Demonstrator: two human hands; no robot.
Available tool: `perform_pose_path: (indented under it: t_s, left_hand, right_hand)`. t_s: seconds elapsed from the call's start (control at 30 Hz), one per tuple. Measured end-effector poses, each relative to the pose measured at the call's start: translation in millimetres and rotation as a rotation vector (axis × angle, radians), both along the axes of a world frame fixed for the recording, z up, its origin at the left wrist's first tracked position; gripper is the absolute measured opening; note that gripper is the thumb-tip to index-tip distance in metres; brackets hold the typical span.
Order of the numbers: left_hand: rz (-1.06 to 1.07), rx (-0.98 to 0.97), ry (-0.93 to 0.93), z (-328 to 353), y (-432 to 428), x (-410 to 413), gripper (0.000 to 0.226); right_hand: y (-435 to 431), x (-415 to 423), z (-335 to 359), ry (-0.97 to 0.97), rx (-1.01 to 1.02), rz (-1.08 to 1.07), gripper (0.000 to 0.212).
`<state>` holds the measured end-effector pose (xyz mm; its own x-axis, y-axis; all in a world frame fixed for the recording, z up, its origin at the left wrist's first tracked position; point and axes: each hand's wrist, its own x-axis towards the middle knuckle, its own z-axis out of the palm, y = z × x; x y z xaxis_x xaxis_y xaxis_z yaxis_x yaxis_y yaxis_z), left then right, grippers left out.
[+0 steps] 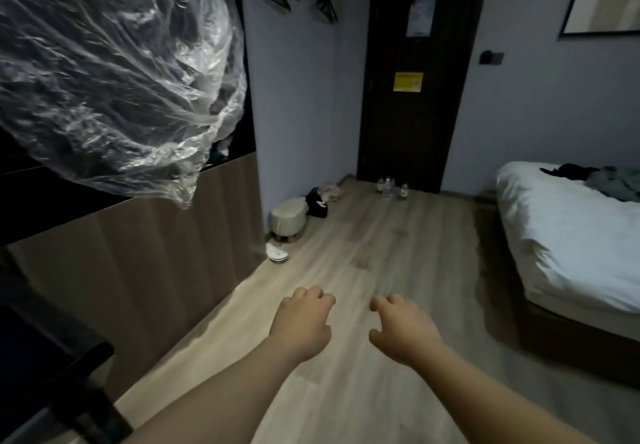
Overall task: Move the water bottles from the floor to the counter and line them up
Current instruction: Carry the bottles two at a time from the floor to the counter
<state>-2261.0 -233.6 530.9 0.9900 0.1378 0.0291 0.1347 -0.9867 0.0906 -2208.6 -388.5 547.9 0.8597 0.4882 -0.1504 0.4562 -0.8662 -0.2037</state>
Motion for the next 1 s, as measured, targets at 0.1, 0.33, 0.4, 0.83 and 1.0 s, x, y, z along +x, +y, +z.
perform_pose_path:
  t_s: [0.1,0.33,0.4,0.83,1.0]
  left_hand:
    - [-0.067,-0.009,-0.004,-6,2,53,0.043]
    - [-0.245,0.09,0.004,20,68,194,0.041]
    - [-0.277,0.108,0.015,20,85,233,0.042]
    - [-0.248,0.071,0.085,-10,171,443,0.047]
    - [-0.203,0.07,0.089,-7,204,561,0.047]
  right_hand:
    - [4,47,-4,-0.001,-0.017,-0.071,0.047]
    - [75,174,1,0.019,-0.016,-0.086,0.048]
    - [94,209,2,0.026,-0.011,-0.108,0.048]
    - [169,417,-10,0.076,-0.006,-0.172,0.048]
    - [208,538,-12,0.05,0.038,-0.151,0.048]
